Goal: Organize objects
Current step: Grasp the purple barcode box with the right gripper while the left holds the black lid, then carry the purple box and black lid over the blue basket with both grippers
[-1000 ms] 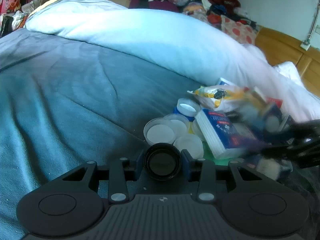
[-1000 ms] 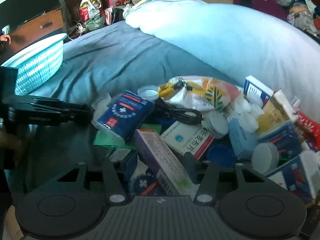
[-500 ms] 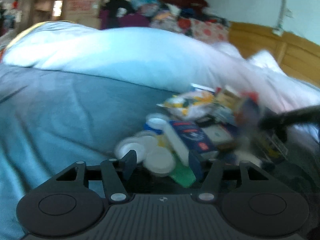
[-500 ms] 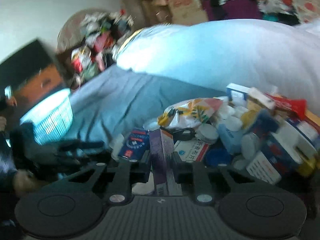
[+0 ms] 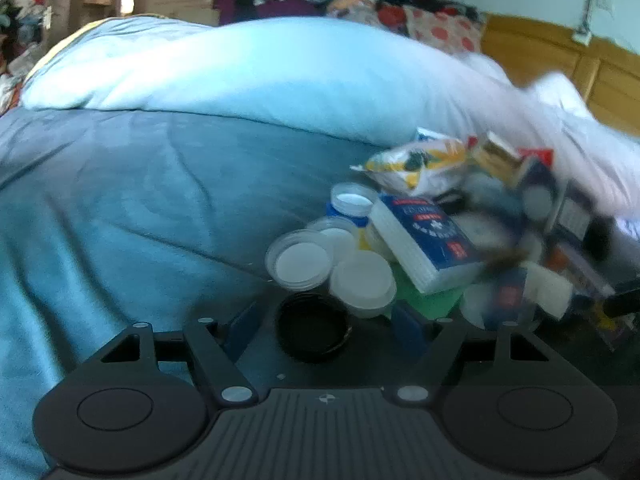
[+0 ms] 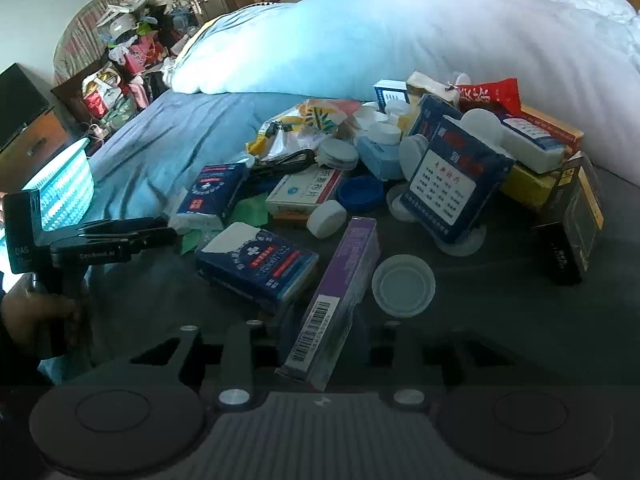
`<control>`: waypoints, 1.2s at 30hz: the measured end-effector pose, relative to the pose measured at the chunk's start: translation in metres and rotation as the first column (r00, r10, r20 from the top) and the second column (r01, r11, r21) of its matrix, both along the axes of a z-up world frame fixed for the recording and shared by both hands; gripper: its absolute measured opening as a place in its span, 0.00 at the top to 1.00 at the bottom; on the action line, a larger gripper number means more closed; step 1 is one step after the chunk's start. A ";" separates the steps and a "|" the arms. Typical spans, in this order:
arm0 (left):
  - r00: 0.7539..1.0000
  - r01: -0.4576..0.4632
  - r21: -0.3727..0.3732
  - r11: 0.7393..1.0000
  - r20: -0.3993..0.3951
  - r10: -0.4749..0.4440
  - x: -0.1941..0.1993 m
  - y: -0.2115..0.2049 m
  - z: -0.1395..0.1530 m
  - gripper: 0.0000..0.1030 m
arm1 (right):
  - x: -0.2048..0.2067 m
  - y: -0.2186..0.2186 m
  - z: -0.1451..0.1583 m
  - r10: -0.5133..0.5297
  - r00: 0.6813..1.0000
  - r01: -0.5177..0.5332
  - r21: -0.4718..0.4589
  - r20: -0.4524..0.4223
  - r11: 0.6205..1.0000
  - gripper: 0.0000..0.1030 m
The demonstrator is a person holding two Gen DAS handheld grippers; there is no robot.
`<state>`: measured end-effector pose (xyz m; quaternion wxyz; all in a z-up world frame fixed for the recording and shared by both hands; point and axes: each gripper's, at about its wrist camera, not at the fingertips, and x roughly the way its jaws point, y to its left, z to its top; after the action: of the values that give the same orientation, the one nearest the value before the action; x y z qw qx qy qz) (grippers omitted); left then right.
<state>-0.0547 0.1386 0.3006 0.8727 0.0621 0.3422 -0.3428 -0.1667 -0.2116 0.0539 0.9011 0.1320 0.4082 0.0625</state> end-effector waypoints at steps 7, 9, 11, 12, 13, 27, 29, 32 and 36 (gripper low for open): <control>0.999 -0.027 0.039 0.999 0.024 0.026 -0.004 -0.008 0.002 0.62 | 0.006 0.015 -0.009 -0.027 0.998 0.028 -0.024 0.051 0.999 0.81; 0.998 -0.046 0.018 0.999 0.035 0.045 -0.010 -0.002 0.012 0.62 | 0.002 0.019 0.005 -0.039 0.994 0.044 -0.046 0.100 0.998 0.81; 0.998 -0.053 -0.012 0.999 0.045 0.054 -0.018 0.004 0.028 0.62 | -0.006 0.018 0.027 -0.065 0.985 0.074 -0.053 0.158 0.996 0.81; 0.996 -0.057 -0.021 0.998 0.062 0.058 -0.022 0.006 0.039 0.62 | -0.009 0.019 0.038 -0.074 0.979 0.085 -0.054 0.189 0.995 0.81; 0.994 -0.059 -0.032 0.998 0.095 0.061 -0.028 0.009 0.053 0.61 | -0.010 0.020 0.050 -0.074 0.973 0.089 -0.059 0.219 0.994 0.81; 0.904 -0.246 -0.192 0.950 0.309 0.296 -0.047 0.109 0.191 0.61 | 0.099 0.165 0.198 0.244 0.830 -0.271 -0.020 0.502 0.962 0.81; 0.886 -0.308 -0.188 0.933 0.300 0.353 -0.039 0.130 0.197 0.61 | 0.120 0.195 0.208 0.295 0.812 -0.334 -0.014 0.504 0.942 0.81; 0.853 -0.403 -0.175 0.898 0.284 0.438 -0.024 0.164 0.206 0.61 | 0.145 0.242 0.219 0.358 0.794 -0.414 0.004 0.491 0.910 0.81; 0.806 -0.521 -0.136 0.843 0.246 0.538 -0.003 0.209 0.211 0.61 | 0.171 0.301 0.222 0.424 0.784 -0.486 0.022 0.452 0.874 0.81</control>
<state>-0.0575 0.3477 0.5113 0.9737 -0.0158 0.2110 -0.0844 0.0042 0.0893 0.2761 0.9155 0.0739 0.2117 0.3339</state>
